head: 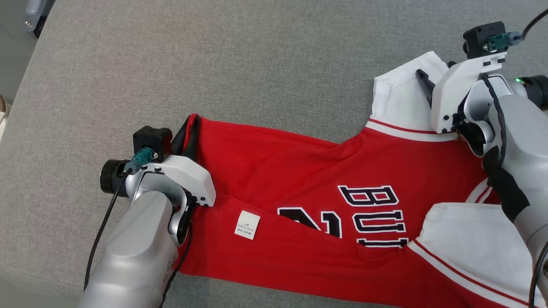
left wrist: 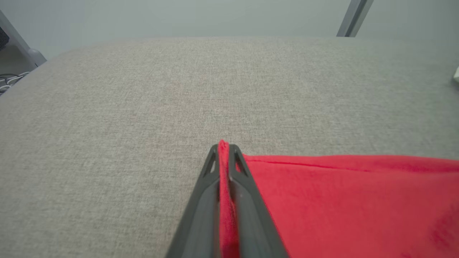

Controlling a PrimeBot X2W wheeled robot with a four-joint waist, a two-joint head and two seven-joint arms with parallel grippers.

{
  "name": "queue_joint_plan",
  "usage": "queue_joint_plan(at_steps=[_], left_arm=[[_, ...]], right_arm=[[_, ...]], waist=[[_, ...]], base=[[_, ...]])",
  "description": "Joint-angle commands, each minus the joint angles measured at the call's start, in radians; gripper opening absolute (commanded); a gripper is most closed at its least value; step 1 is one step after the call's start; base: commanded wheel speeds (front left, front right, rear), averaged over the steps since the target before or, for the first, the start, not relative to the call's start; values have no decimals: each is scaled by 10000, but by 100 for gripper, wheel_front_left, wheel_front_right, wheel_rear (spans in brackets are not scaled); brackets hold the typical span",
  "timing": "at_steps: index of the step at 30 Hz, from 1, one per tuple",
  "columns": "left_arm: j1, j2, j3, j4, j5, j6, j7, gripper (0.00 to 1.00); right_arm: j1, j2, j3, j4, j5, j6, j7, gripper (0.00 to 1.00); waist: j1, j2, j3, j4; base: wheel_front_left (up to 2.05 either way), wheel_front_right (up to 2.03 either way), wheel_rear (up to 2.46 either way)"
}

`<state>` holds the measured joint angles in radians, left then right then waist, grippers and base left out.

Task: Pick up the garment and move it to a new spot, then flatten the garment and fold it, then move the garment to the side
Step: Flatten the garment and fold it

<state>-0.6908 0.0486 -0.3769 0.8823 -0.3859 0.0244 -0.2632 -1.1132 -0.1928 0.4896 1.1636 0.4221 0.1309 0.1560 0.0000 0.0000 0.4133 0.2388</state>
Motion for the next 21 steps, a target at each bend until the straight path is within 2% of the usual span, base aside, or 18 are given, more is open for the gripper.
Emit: queue_joint_plan(at_steps=[1,2,3,4,5,9,15,21], left_arm=[[-228,49,-103,-76,-150,108,-16,0],[-222,48,-229,-111,-247,167,-15,0],[-213,48,-337,-136,-338,229,-15,0],[-219,54,-417,-160,-430,287,-15,0],[-237,52,-479,-182,-500,343,-15,0],[-353,50,-423,-341,-638,592,-17,0],[-430,58,158,-758,-238,842,-15,0],[-245,106,942,-1046,141,847,-17,0]], right_arm=[[-112,-31,106,116,-50,-3,155,100],[-94,7,199,205,7,-2,252,85],[-76,14,263,250,58,-2,262,63],[-104,-20,353,257,38,-2,195,25],[-159,-72,408,275,42,-2,108,0],[-550,-449,439,434,-131,-5,-648,0],[-999,-688,-40,920,-562,-3,-2120,0],[-997,-440,-626,1111,-787,-3,-3500,0]], waist=[[0,0,116,134],[0,0,135,164],[0,0,147,188],[0,0,159,207],[0,0,170,217],[0,0,177,210],[0,0,179,101],[0,0,1,-256]], base=[[0,0,0],[0,0,0],[0,0,0],[0,0,0],[0,0,0],[0,0,0],[0,0,0],[0,0,0]])
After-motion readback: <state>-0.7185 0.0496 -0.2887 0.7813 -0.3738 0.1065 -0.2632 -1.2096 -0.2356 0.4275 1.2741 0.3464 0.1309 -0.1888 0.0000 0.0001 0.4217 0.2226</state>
